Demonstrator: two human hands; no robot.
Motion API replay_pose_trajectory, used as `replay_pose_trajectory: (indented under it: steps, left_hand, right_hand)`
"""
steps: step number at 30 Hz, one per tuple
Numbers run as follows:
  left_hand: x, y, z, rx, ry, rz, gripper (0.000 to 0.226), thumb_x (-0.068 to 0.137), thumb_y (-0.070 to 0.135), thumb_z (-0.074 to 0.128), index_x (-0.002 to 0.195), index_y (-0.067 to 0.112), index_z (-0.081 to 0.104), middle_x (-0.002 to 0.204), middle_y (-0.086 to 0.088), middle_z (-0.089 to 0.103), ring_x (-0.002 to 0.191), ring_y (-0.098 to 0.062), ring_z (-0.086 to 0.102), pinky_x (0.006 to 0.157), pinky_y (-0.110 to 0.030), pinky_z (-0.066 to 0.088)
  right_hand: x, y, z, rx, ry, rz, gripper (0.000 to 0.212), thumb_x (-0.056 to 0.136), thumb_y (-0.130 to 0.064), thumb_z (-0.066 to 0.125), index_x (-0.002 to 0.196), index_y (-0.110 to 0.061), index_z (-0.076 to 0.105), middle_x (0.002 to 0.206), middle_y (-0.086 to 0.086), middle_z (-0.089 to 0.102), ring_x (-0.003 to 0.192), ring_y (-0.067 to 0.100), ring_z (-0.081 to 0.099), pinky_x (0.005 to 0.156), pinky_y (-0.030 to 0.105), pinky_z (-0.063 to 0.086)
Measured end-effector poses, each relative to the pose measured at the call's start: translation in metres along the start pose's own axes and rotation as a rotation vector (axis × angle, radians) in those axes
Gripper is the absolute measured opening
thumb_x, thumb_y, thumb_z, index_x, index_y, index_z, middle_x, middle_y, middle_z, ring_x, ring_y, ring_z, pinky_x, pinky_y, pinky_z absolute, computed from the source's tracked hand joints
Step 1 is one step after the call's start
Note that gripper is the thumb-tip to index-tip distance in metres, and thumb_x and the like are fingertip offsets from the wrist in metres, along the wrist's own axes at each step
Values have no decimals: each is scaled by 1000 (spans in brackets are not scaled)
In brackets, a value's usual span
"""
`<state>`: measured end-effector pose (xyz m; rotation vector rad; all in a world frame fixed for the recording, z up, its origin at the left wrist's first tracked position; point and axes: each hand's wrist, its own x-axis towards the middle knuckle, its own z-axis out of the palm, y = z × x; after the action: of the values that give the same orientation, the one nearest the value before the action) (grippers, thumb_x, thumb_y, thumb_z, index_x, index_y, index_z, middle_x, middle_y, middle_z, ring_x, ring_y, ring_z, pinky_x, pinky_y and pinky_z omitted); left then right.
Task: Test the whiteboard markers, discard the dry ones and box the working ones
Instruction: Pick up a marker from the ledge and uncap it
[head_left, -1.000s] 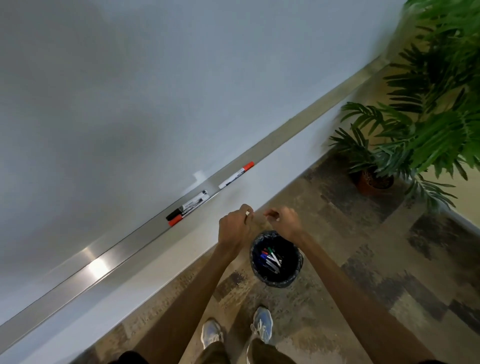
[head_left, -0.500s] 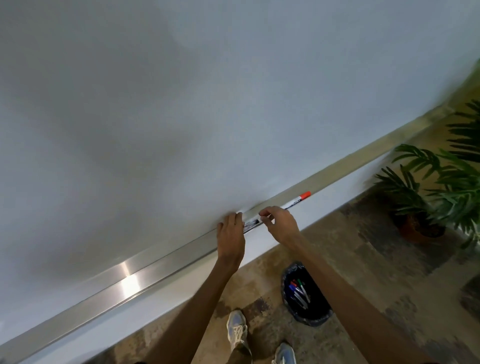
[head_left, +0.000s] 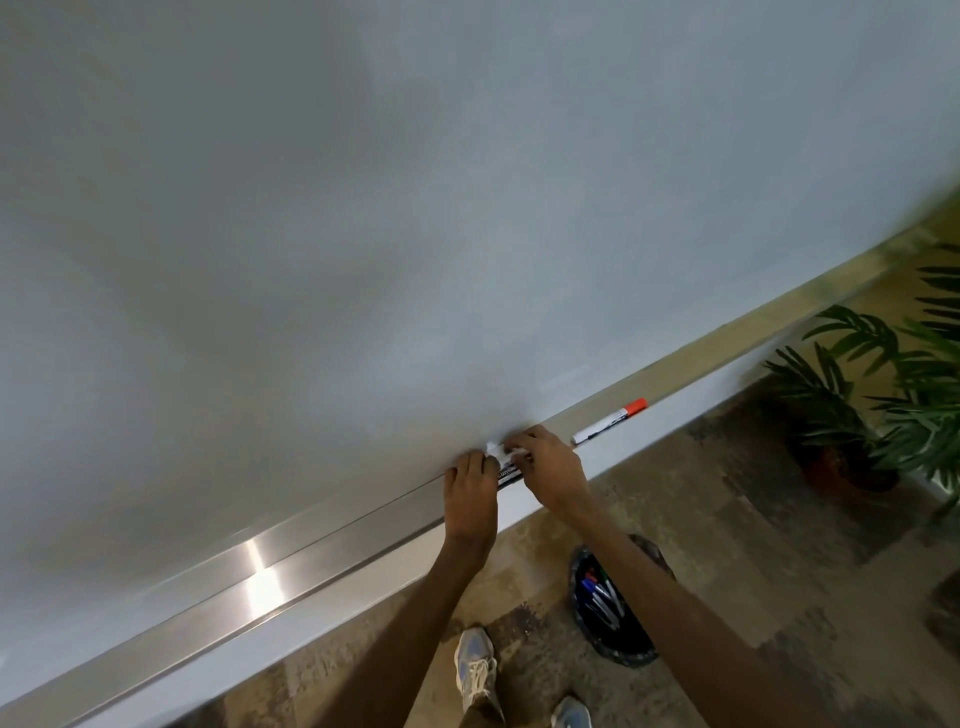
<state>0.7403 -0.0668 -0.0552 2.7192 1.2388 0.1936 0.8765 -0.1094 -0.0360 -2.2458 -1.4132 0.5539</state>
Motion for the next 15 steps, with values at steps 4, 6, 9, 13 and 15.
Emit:
replay_pose_trajectory:
  steps: [4,6,9,13,15]
  left_hand:
    - [2,-1,1,-6,-4,-6,52,45,-2,93,91,10,72,90,-8,70,86,-26,68,72,-37,58]
    - [1,-1,0,-13,-10,-18,55,44,-2,93,92,10,71,91,-8,70,84,-25,68,72,-36,58]
    - [-1,-1,-6,-51,1,-41,59,45,-5,92,98,8,69,94,-10,71,87,-27,69,75,-37,58]
    - [-4,-1,-18,-160,61,-12,66,51,-11,89,110,5,66,103,-12,70,93,-29,69,82,-38,58]
    - [-5,0,-28,-209,74,36,64,49,-6,93,106,6,66,100,-11,69,89,-28,69,78,-36,58]
  right_hand:
    - [-1,0,1,-41,8,-27,27,95,-12,62,119,-21,70,125,1,62,103,23,65,84,32,52]
    - [-2,1,2,-59,26,-38,27,94,-13,64,119,-20,70,125,3,62,102,24,65,85,33,52]
    - [-5,-1,1,-122,50,-83,30,93,-13,65,122,-20,68,128,4,60,112,24,59,94,39,46]
    - [-8,-6,-7,-195,114,-150,29,92,-16,65,120,-24,68,123,1,64,117,24,52,93,40,37]
    - [-10,-10,-13,-208,152,-203,25,92,-20,66,116,-25,70,118,-3,68,114,22,53,91,40,34]
